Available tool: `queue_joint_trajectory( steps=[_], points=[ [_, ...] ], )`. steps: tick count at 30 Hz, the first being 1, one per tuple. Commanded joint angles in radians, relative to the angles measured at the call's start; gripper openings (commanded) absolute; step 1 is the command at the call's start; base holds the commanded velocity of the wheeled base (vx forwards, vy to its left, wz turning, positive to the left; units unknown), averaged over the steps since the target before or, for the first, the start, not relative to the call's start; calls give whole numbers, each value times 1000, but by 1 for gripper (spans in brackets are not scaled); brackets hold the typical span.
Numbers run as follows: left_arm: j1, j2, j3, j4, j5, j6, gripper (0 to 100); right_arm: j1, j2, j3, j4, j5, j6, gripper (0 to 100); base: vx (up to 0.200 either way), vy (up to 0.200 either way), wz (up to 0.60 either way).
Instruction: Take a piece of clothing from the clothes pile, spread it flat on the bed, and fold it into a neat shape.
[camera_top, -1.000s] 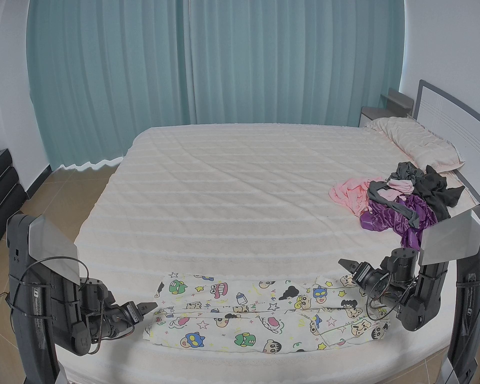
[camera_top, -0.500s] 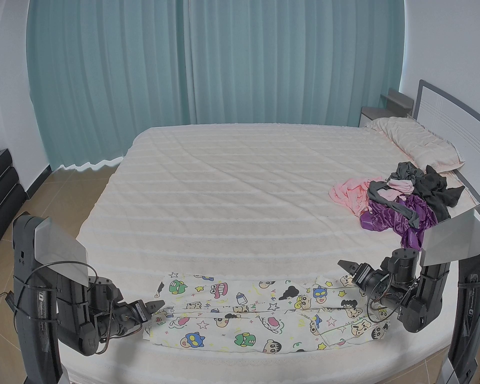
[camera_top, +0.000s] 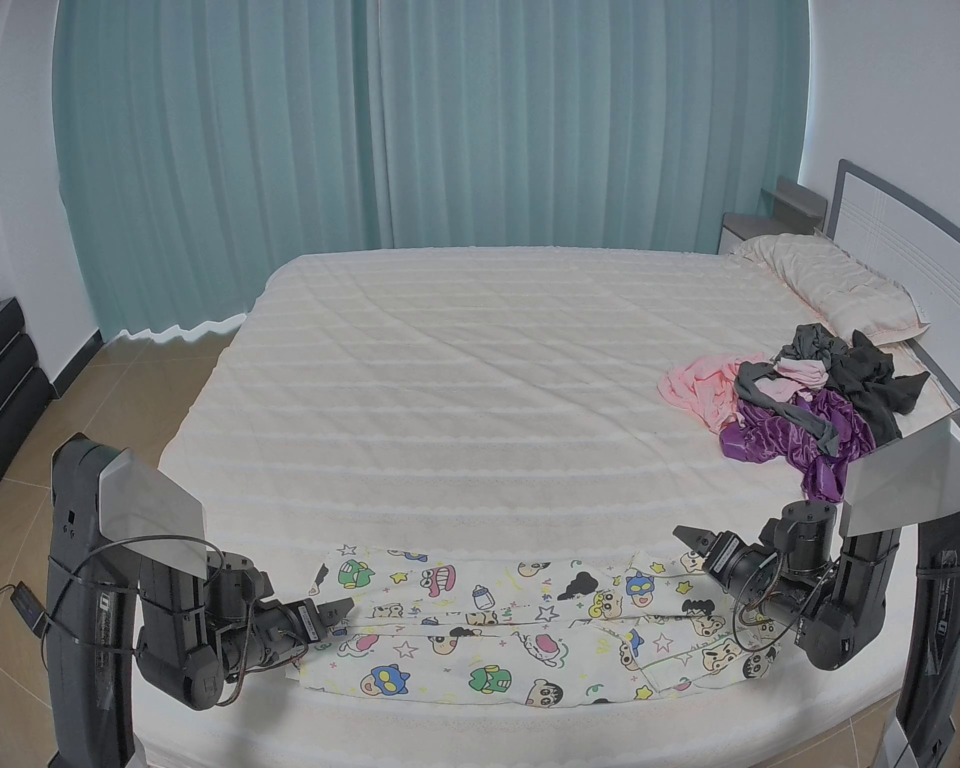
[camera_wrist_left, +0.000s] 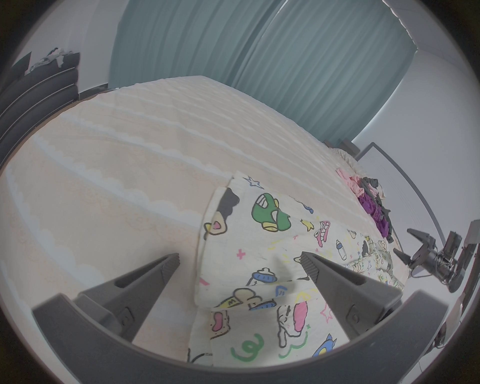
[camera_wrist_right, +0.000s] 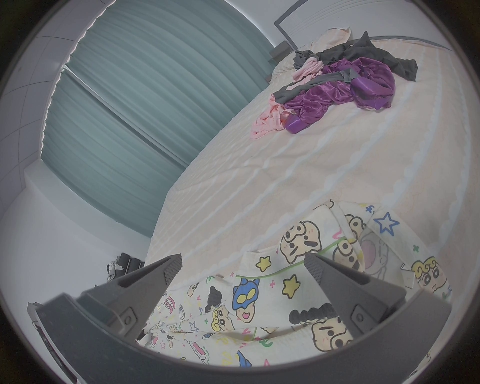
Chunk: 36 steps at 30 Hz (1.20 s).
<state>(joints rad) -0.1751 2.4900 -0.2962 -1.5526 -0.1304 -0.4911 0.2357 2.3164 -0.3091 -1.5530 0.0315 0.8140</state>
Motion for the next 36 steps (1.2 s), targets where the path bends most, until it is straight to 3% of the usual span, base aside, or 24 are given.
queue_joint_trajectory(
  steps=[1,15,21,31,36],
  points=[
    [-27,12,-34,17,0,14,100,2,-2,1,-16,1,1,100,0,0,0],
    [-35,7,-55,85,11,37,100,2,-2,-1,-16,1,2,100,0,0,0],
    [-46,9,-49,85,61,45,100,2,1,-1,-16,1,2,100,0,0,0],
    [-41,6,-54,120,80,161,100,2,-2,-1,-16,1,2,100,0,0,0],
    [-41,4,-63,144,78,170,100,0,-3,-1,-16,-1,2,100,0,0,0]
  ],
)
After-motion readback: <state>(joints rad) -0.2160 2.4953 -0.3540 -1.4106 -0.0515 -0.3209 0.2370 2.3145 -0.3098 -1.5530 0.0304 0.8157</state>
